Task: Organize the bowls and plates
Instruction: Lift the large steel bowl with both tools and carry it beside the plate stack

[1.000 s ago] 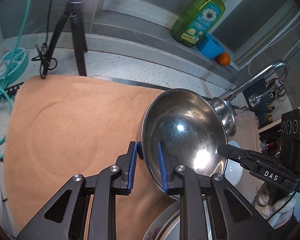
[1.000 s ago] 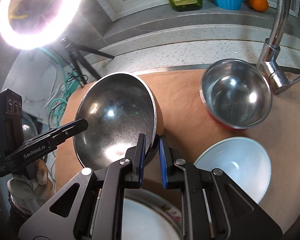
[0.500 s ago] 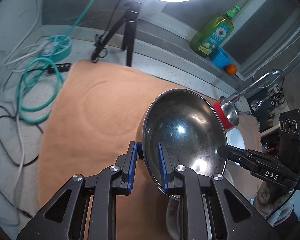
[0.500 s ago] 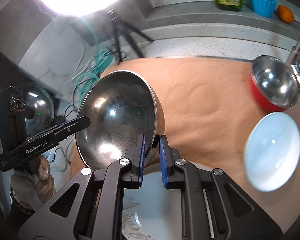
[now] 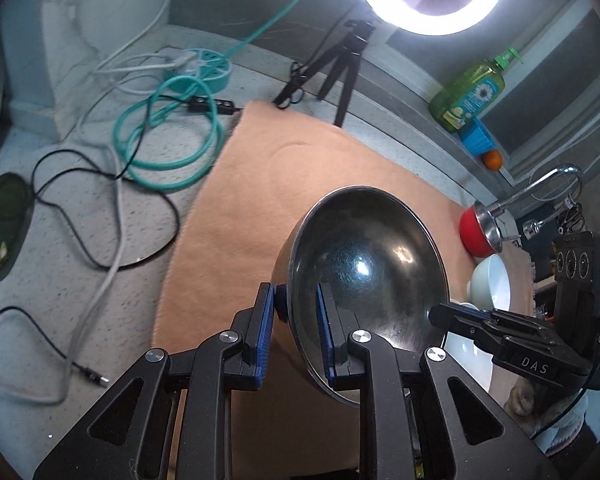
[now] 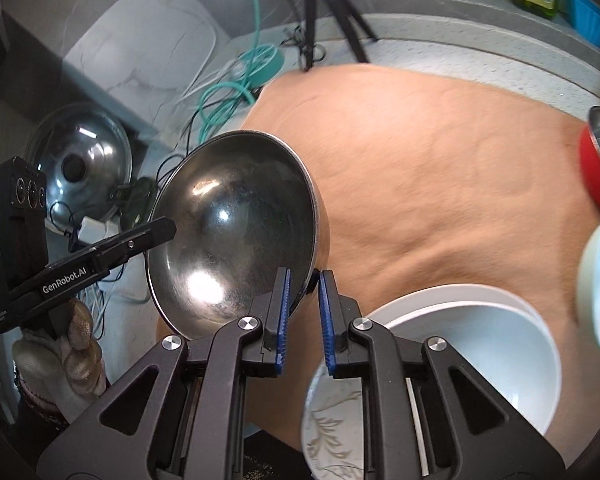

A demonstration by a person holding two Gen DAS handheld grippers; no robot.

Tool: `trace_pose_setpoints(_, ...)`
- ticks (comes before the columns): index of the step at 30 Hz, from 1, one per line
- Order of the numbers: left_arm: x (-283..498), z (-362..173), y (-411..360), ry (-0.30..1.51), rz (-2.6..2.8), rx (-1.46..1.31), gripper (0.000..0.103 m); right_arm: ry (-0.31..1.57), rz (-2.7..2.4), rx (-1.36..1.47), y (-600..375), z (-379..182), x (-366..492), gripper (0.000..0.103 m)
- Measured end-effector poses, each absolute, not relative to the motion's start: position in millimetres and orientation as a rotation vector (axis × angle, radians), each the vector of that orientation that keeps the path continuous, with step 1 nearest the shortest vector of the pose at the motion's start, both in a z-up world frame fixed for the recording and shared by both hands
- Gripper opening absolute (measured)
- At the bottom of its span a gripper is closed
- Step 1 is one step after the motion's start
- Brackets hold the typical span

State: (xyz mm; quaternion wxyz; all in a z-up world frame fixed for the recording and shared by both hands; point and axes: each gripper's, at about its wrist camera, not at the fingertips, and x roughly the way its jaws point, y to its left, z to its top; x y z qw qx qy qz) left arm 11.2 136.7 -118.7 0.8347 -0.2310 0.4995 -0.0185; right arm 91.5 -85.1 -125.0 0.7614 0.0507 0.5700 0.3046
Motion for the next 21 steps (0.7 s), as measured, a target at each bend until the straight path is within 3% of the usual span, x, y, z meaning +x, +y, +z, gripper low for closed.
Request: trace_pose_setpoints(21,-8,-140,159,1.096,0.016,-0.517,0.019,1.295,0.701,0.064,-49,-151,80,0.015)
